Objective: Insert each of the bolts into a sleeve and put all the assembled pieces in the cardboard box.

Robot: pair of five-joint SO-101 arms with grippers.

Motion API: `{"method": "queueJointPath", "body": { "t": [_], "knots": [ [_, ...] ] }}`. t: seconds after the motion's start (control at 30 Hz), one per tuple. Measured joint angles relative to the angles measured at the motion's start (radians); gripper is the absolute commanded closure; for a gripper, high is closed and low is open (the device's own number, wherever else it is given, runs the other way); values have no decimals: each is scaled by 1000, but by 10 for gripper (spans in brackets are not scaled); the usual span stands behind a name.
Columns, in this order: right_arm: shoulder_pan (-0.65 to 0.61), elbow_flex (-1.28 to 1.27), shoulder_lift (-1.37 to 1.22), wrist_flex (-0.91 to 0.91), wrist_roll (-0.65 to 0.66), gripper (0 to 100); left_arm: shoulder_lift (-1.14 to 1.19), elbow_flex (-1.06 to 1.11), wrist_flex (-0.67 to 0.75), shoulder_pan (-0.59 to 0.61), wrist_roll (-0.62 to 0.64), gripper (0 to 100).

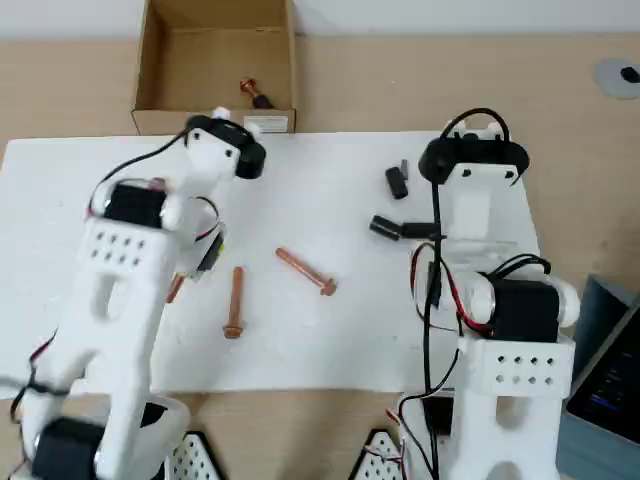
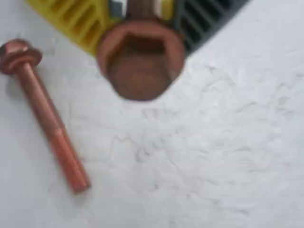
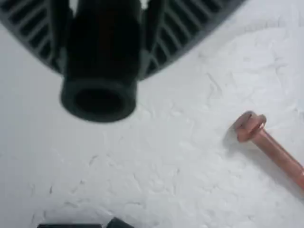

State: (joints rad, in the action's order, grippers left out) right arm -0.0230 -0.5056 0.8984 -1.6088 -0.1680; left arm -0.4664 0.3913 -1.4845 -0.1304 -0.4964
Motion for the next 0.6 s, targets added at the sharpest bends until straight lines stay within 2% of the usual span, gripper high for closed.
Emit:
{"method": "queueJointPath", "body": {
  "t": [0.27,0.4,0.6],
  "knots": [
    [0,-5,201,-18,54,989,-290,158,15,0,95,996],
    [0,-91,301,-6,63,989,-446,288,103,0,187,996],
    [0,-269,414,118,66,989,-706,532,272,0,365,997]
  ]
}}
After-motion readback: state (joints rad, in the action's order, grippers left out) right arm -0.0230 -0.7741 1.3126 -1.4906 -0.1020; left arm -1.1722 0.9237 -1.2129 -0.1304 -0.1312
